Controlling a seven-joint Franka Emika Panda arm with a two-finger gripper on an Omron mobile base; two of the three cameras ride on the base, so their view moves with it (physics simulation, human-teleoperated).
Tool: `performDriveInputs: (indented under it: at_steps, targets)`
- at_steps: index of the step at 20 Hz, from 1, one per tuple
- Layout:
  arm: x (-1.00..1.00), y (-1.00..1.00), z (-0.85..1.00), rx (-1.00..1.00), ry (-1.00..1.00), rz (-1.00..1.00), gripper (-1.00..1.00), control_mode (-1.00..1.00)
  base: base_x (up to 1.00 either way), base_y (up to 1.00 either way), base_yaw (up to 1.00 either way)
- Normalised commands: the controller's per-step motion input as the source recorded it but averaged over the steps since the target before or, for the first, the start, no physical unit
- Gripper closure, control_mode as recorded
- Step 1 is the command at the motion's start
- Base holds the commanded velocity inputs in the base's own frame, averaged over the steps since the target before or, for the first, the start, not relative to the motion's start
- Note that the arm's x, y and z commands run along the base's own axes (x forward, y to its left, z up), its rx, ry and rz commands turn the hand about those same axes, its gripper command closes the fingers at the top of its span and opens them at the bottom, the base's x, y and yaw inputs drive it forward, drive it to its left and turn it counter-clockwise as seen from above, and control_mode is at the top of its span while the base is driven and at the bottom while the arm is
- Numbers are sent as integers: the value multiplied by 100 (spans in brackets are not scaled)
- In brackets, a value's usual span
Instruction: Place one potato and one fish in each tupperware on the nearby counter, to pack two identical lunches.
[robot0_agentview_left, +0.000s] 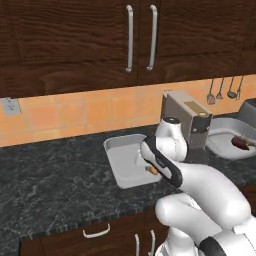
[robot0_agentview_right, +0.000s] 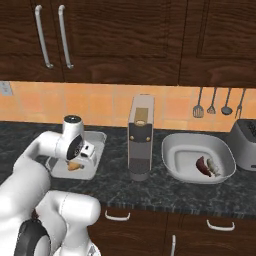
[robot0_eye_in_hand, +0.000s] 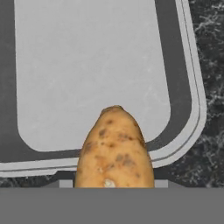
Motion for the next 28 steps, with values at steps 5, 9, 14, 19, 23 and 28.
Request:
performDriveInputs:
  at_steps: [5,9,14,19,23,28]
  targets:
    - [59,5,34,-3,14,0,100,-100,0,0,0]
    - [76,0,-76,0,0,0,100,-100,0,0,0]
    - [41,7,-24,-2,1,0,100,-100,0,0,0]
    - [69,25,0,-3,7,0,100,-100,0,0,0]
    - [13,0,-45,-1,7,2,100,-100,0,0,0]
    - [-1,0,-22,0,0,1,-100,-100,0,0,0]
